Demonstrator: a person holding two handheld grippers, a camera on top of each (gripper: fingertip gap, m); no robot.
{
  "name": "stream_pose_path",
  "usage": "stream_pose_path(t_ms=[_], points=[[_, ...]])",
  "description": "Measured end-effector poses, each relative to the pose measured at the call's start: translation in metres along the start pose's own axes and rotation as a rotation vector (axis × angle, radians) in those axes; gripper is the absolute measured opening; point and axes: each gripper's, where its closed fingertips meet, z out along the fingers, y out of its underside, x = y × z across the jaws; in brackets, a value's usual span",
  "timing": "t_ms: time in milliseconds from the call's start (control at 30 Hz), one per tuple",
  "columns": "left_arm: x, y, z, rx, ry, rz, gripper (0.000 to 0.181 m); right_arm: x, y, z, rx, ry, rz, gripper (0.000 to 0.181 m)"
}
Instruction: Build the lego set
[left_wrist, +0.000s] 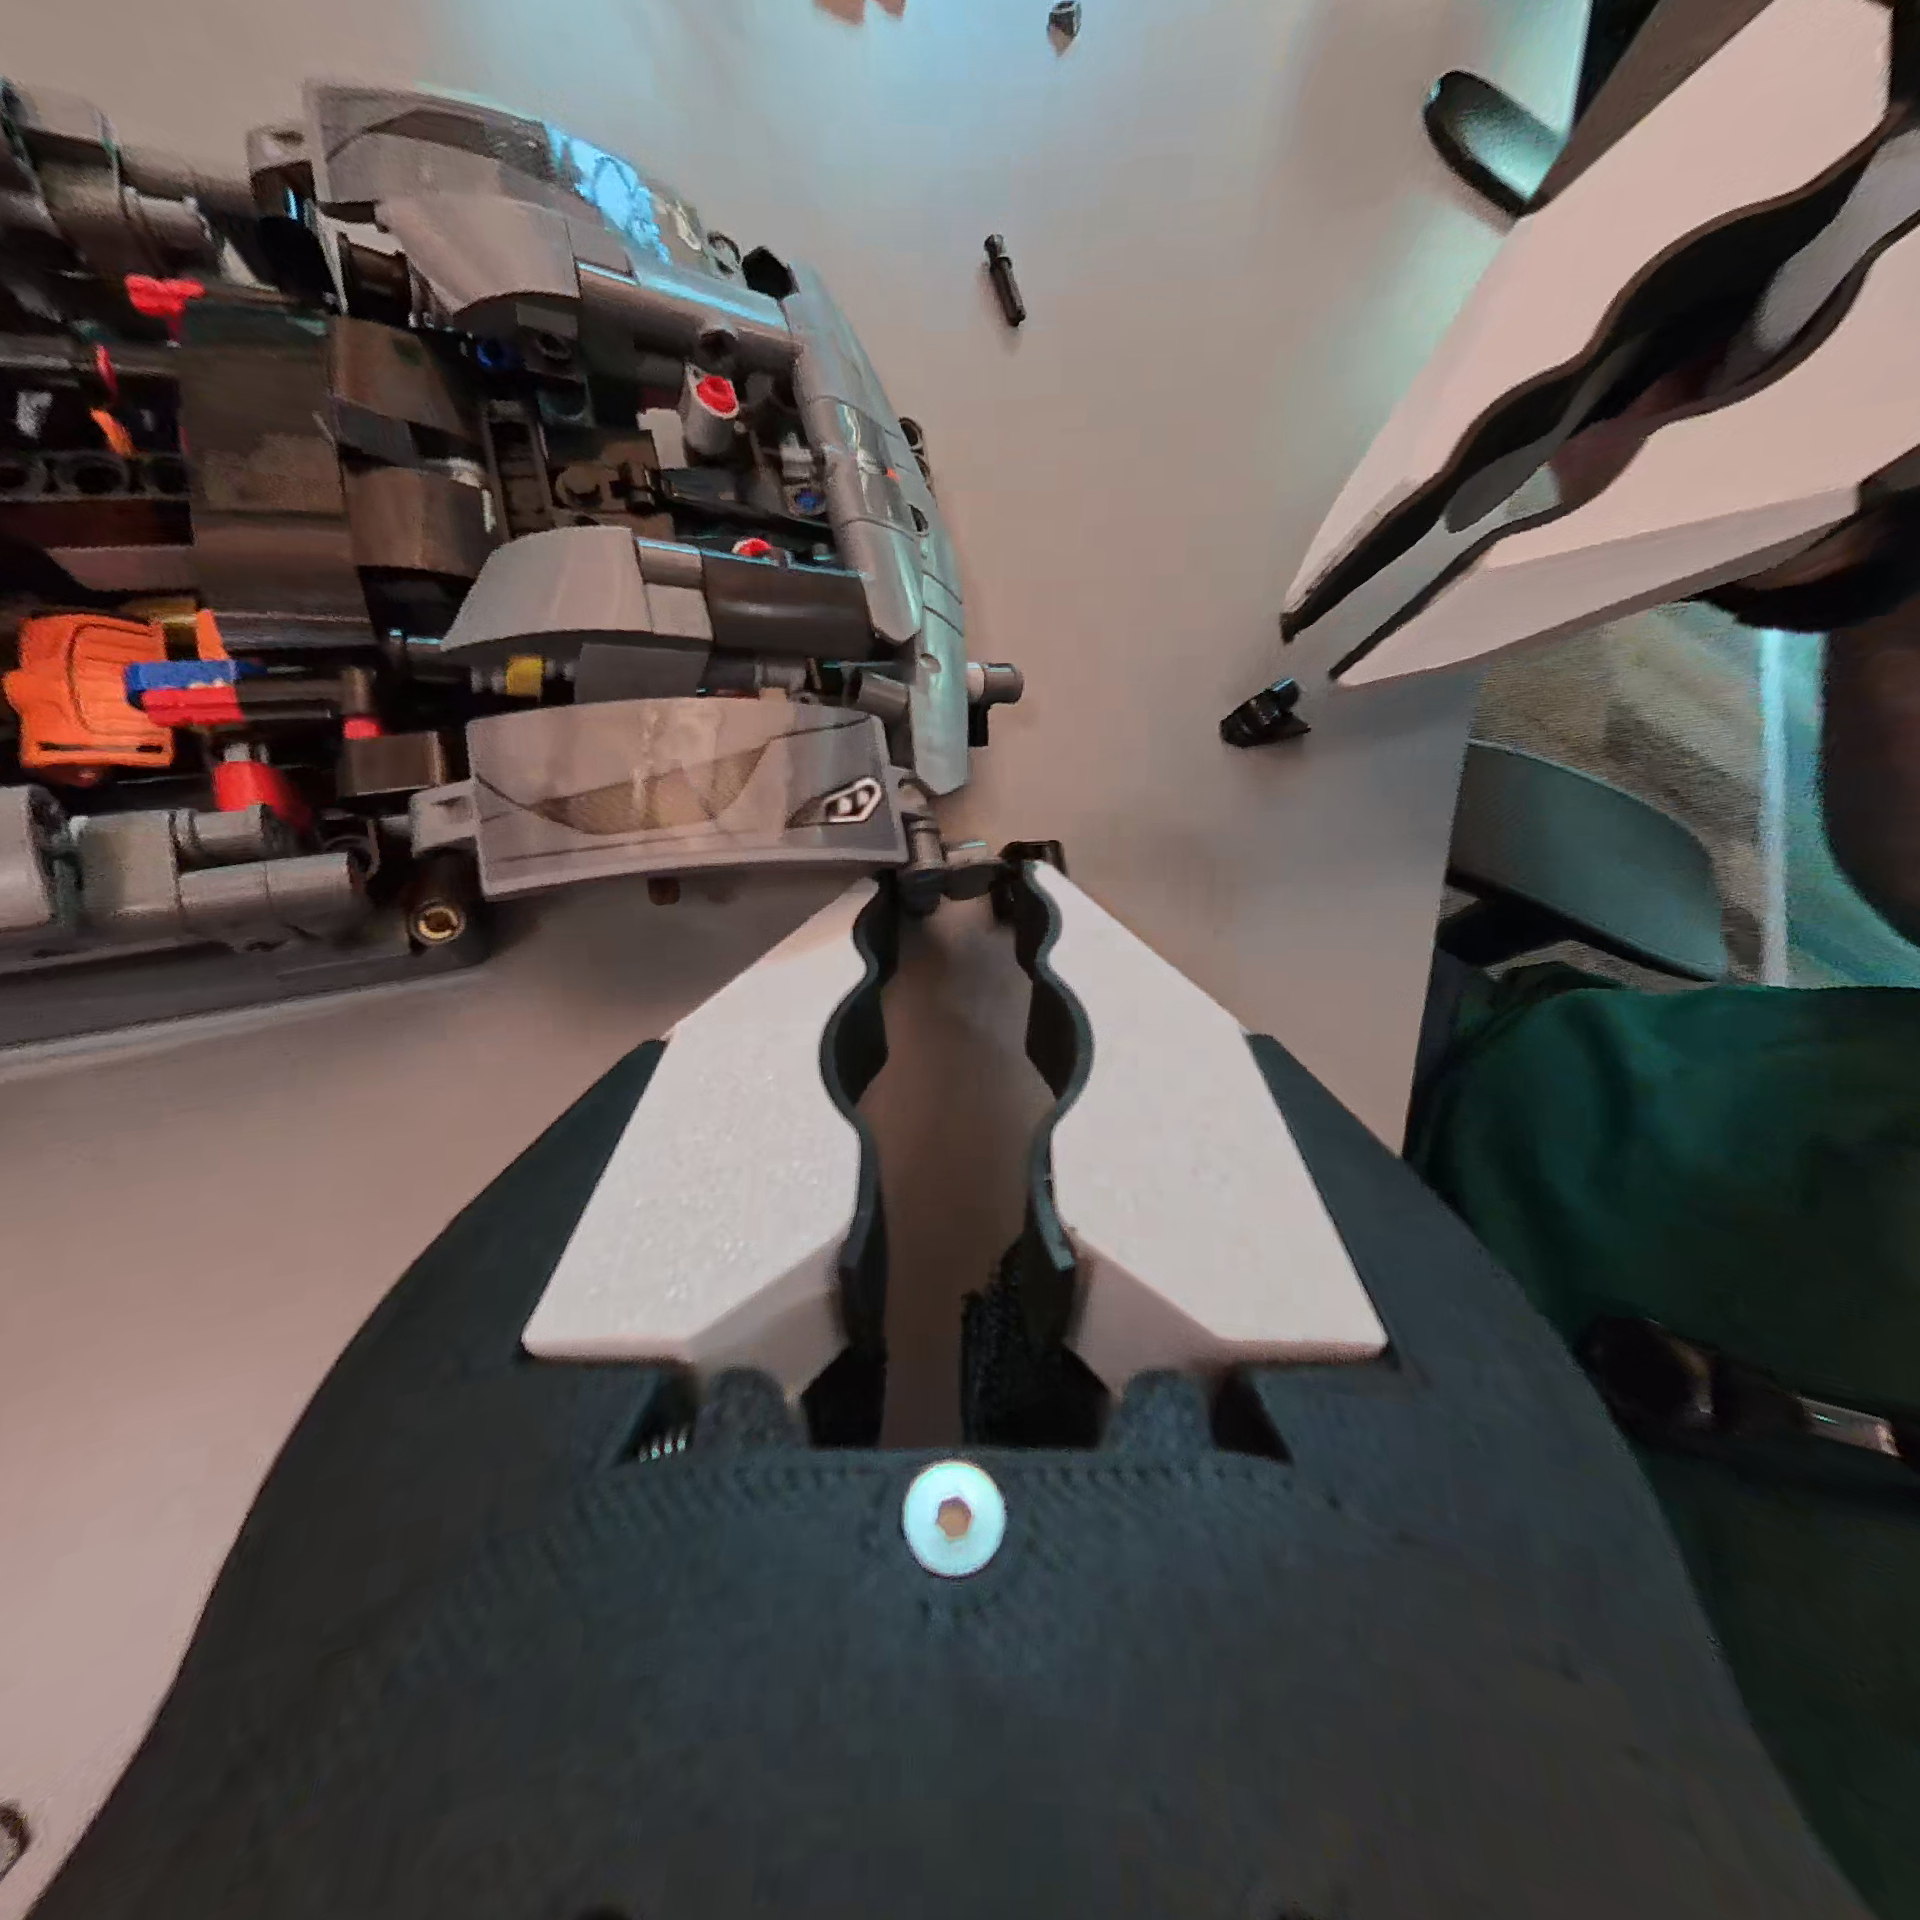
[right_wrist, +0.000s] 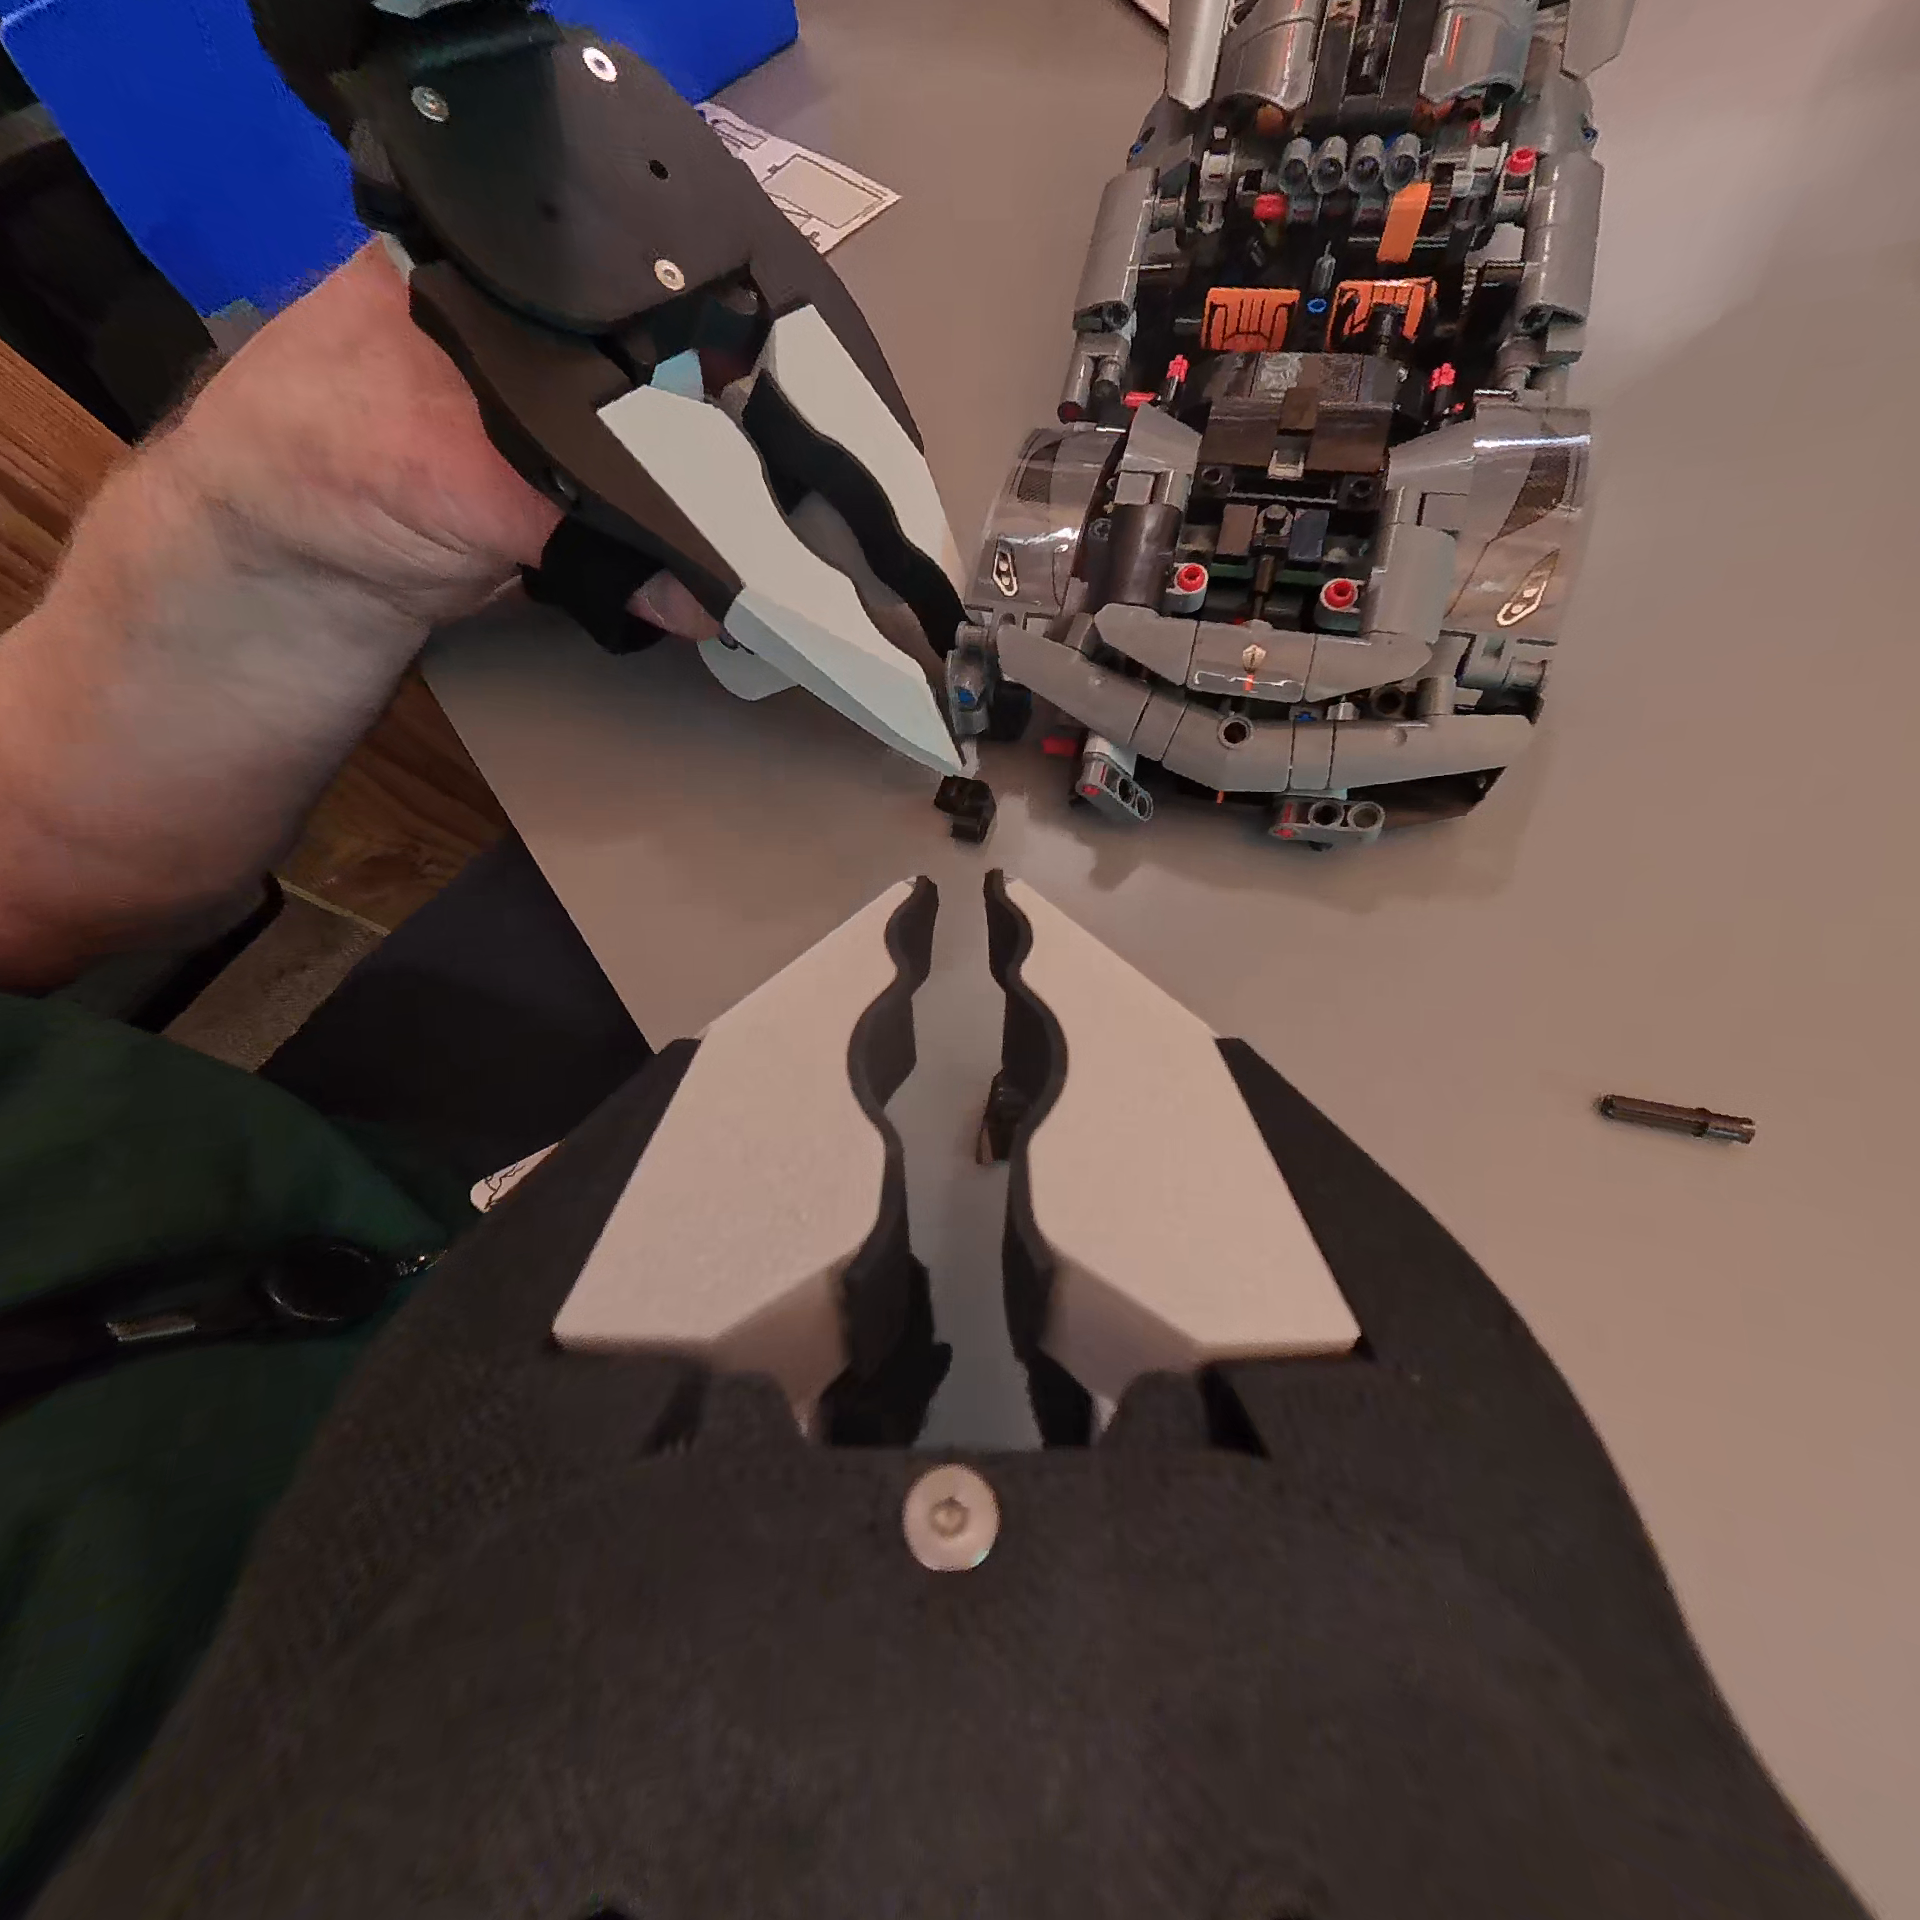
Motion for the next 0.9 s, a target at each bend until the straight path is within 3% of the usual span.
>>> stream_pose_path(t_ms=[233,333,633,900], points=[[0.009,-0.006,0.000,0.022,0.151,-0.113,0.020,-0.004,-0.002,0.002,0.017,-0.026,-0.026,0.014],[0.021,-0.018,-0.005,0.087,0.280,-0.184,0.020,-0.004,-0.002,0.008,-0.004,0.025,-0.111,0.018],[0.031,-0.032,-0.014,0.151,0.447,-0.265,0.016,0.003,-0.006,0.044,-0.062,0.241,-0.367,0.032],[0.037,-0.044,-0.031,0.251,0.554,-0.263,0.016,0.013,-0.030,0.045,0.038,0.313,-0.320,0.019]])
